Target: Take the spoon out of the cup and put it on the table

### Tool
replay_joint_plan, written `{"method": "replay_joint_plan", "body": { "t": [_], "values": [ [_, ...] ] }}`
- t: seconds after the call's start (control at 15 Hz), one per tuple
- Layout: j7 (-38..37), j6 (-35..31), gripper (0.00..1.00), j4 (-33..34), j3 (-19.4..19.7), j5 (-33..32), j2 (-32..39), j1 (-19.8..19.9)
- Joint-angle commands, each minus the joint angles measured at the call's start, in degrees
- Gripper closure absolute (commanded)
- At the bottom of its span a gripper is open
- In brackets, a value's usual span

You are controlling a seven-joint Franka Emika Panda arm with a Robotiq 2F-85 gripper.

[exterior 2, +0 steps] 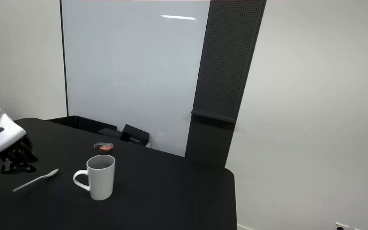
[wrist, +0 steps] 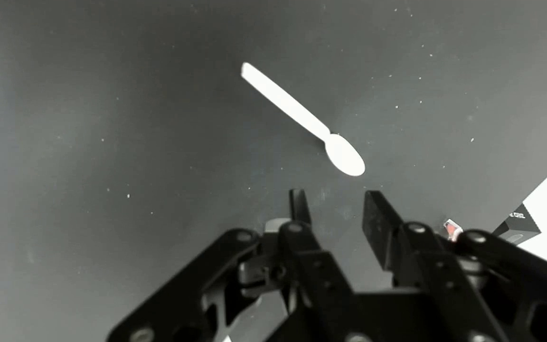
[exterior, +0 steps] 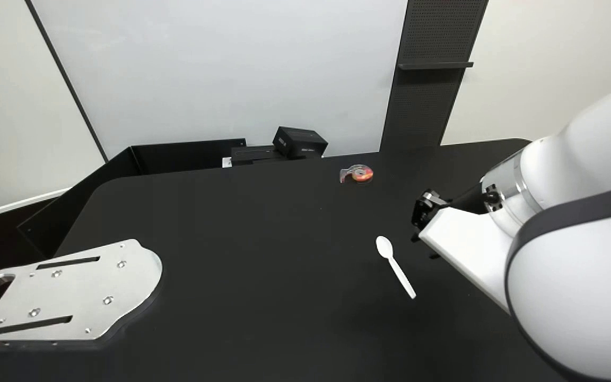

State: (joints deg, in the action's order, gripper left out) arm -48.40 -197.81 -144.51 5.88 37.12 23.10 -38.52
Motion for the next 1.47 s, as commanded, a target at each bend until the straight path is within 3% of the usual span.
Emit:
{"method": "replay_joint_plan", "body": {
  "t": [0.0, 0.13, 0.33, 0.67, 0.87, 1.0, 1.07, 1.13, 1.27, 1.4],
  "values": [
    [-0.7, 4.6, 0.32, -0.2, 1.4, 3.0, -1.8, -1.3],
    [1.8, 11.8, 0.19, -1.1, 7.1, 5.5, -3.8, -5.4],
    [3.8, 26.2, 0.01, -3.0, 15.4, -1.5, -9.3, -8.8],
    [3.6, 40.9, 0.0, -1.3, 25.8, -22.9, -15.3, -11.6],
    [3.6, 47.5, 0.0, -0.2, 29.1, -38.4, -18.3, -12.3],
    [4.6, 50.8, 0.0, 0.2, 29.5, -45.7, -20.5, -12.2],
    [2.7, 52.0, 0.0, 0.4, 19.5, -51.0, -22.0, -1.9],
    [3.0, 48.7, 0.0, 0.1, 16.4, -46.5, -19.1, 1.0],
    [2.9, 49.1, 0.0, 0.0, 10.0, -47.3, -19.8, 7.5],
    [2.8, 49.0, 0.0, -0.1, 8.2, -47.4, -19.4, 9.5]
  ]
}}
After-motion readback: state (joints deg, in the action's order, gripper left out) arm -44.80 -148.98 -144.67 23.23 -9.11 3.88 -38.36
